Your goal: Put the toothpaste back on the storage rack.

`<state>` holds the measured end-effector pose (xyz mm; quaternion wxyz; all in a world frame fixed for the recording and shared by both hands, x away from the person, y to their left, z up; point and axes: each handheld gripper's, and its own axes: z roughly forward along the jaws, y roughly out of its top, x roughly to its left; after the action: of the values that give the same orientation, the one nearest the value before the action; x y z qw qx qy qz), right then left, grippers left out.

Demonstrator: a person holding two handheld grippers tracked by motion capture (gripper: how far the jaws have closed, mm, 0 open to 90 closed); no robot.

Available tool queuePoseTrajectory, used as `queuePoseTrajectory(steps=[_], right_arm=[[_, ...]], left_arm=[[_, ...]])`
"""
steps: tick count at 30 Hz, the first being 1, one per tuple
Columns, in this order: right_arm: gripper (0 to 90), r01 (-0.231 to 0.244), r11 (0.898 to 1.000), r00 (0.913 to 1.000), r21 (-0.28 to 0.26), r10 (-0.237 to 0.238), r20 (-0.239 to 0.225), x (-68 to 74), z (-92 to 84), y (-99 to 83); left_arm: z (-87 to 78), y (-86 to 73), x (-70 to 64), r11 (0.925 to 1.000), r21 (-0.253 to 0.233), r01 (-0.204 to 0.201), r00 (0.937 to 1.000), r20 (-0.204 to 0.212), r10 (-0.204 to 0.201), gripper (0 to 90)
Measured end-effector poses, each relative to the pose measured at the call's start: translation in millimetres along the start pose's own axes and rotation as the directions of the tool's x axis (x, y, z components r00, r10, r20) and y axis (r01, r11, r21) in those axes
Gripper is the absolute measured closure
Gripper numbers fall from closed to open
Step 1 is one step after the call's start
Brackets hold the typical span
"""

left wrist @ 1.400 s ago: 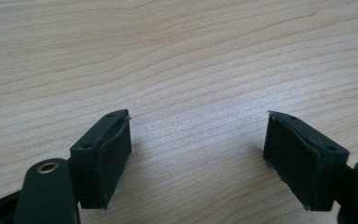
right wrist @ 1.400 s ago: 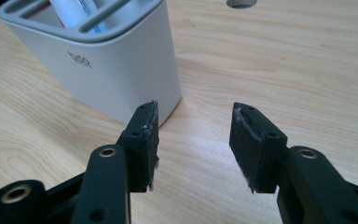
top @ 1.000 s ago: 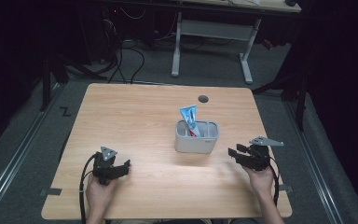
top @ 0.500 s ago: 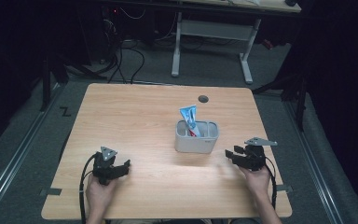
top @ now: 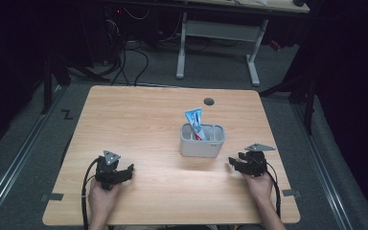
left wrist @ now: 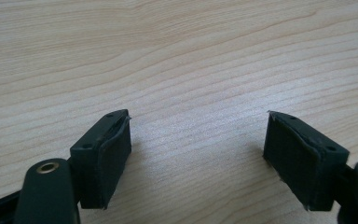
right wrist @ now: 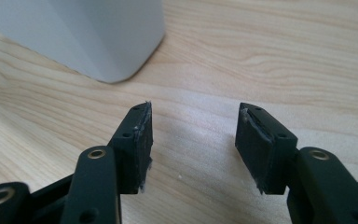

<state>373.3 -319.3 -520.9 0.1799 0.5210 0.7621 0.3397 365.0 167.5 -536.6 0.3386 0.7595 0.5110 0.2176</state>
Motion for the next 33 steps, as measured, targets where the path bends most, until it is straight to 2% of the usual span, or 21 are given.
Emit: queuePoseTrajectory(steps=[3,14,17,19,22,33], right_arm=[[45.8,0.002,1.0,0.9999,0.012,-0.003,0.01,0.2,3.5,-0.8],[45.2,0.019,1.0,0.9991,-0.003,-0.019,0.038,3.1,6.9,-1.2],[44.2,0.057,0.998,0.9968,-0.011,-0.056,0.057,5.3,8.8,-1.7],[43.6,0.065,0.998,0.9958,-0.013,-0.064,0.066,7.2,9.5,-2.3],[43.1,0.068,0.997,0.9954,-0.031,-0.066,0.07,7.4,10.5,-4.0],[41.8,0.065,0.997,0.9951,-0.031,-0.063,0.077,8.3,10.5,-4.2]], left_arm=[[0.0,0.0,0.0,1.0,0.0,0.0,1.0,0.0,0.0,23.5],[0.0,0.0,0.0,1.0,0.0,0.0,1.0,0.0,0.0,23.5],[0.0,0.0,0.0,1.0,0.0,0.0,1.0,0.0,0.0,23.5],[0.0,0.0,0.0,1.0,0.0,0.0,1.0,0.0,0.0,23.5],[0.0,0.0,0.0,1.0,0.0,0.0,1.0,0.0,0.0,23.5],[-0.1,-0.3,0.0,1.0,-0.001,0.002,1.0,0.0,-0.002,23.6]])
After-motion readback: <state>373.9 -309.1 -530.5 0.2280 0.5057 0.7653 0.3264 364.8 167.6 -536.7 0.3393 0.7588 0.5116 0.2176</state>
